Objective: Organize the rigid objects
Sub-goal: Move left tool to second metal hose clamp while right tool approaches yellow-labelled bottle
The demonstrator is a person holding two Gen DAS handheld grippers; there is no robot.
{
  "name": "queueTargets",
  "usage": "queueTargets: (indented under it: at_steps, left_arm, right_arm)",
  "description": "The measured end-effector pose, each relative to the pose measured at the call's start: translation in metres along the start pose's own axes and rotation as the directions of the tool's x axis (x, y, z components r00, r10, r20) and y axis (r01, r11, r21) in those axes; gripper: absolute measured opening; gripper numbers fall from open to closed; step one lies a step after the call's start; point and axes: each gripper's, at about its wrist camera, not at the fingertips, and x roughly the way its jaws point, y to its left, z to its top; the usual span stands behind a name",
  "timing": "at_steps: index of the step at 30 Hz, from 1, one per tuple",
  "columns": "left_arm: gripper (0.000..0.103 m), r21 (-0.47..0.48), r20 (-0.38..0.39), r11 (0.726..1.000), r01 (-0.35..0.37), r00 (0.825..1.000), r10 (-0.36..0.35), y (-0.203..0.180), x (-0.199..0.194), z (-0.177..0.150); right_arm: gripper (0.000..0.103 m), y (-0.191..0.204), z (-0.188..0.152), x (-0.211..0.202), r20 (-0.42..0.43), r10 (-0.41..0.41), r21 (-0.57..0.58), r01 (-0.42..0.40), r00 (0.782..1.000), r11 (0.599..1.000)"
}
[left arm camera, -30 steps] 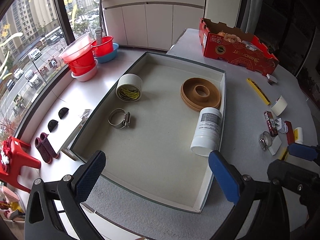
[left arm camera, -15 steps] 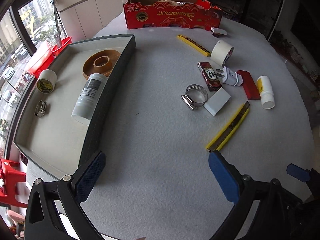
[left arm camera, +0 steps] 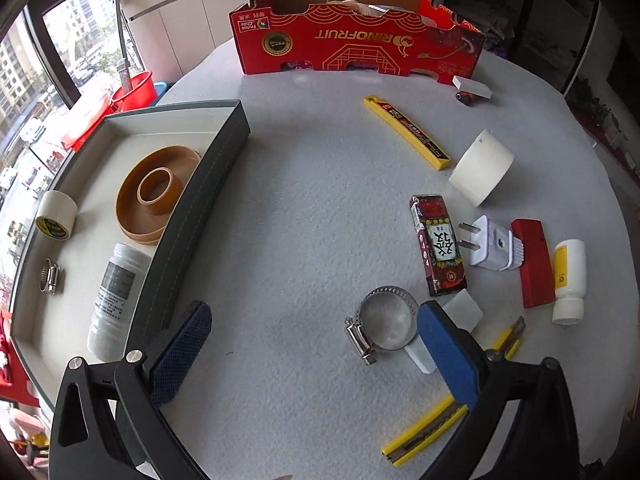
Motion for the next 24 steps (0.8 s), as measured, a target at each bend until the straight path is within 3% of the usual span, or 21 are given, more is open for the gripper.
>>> queueTargets:
  at_steps: [4,7,12,17,19,24]
  left_arm:
    - [0.103,-0.012,0.004,1.000,0.013,1.000,-0.013,0.005,0.007,0.004]
    - [0.103,-0.003,-0.005,0.999,-0.053,0.999,0.053,0.015,0.010,0.005]
    - [0.103,-0.063,0.003,0.998,0.032,0.999,-0.032,0.028,0.007,0.003]
    - [0.103,0.009,-0.011,0.998,0.062,0.998,-0.062,0.001,0.012,0.005]
    - [0.103,0.017,-0.052,0.999,0.051,0.997,-0.050,-0.005,0.020,0.003]
    - [0.103,0.011,-0.028,1.000,0.021,0.999,-0.021,0.011,0.020,-0.002]
  right_arm:
    - [0.102,0.003,-0.002,0.000,0.004,-0.014,-0.029,0.014,1.000,0.999]
    - [0.102,0.005,-0.002,0.001,0.003,-0.036,-0.044,0.036,0.999,0.998]
    - [0.102,0.011,-0.004,0.002,0.012,-0.066,-0.080,0.067,0.998,0.995]
    - [0.102,0.012,-0.003,0.002,0.009,-0.078,-0.090,0.079,0.997,0.993]
    - [0.102,0.012,-0.002,0.002,0.006,-0.082,-0.094,0.082,0.997,0.992]
    - [0.102,0.013,0.000,0.003,0.002,-0.091,-0.105,0.091,0.996,0.990]
